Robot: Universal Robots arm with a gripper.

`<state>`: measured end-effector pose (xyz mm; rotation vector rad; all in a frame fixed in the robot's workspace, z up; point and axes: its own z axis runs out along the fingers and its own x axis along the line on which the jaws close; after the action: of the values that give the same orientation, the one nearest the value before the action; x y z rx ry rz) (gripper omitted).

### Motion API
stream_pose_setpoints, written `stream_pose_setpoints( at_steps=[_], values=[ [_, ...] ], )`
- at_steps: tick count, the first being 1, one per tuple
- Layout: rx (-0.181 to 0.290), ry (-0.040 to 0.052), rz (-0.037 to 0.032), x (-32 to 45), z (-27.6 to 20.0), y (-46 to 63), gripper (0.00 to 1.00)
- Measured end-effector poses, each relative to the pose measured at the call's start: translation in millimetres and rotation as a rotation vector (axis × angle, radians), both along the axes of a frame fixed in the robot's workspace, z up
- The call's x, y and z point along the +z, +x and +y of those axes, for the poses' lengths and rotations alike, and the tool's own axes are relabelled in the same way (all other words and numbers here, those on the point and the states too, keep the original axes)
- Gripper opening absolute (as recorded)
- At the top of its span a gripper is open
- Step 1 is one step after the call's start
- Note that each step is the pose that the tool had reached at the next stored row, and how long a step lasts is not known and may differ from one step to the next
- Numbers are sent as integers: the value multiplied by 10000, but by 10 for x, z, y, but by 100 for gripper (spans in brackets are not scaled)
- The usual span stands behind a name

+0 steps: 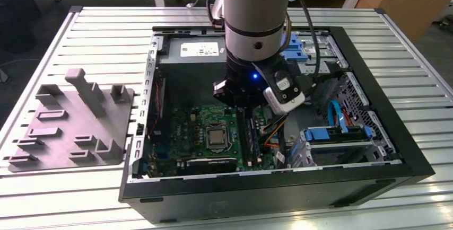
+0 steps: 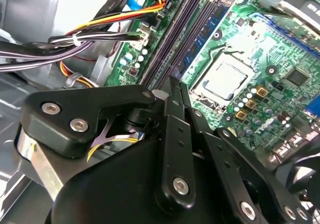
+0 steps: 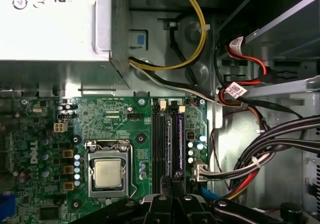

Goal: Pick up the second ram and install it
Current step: 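Insert the second ram into the second slot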

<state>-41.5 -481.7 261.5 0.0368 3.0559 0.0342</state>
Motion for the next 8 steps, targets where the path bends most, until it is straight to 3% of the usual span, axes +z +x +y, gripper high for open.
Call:
stream_pose_setpoints(
  at_steps=[4, 8],
  values=[
    [3, 3, -17, -69, 0, 0, 11],
    [3, 13, -30, -76, 0, -1, 11]
  ],
)
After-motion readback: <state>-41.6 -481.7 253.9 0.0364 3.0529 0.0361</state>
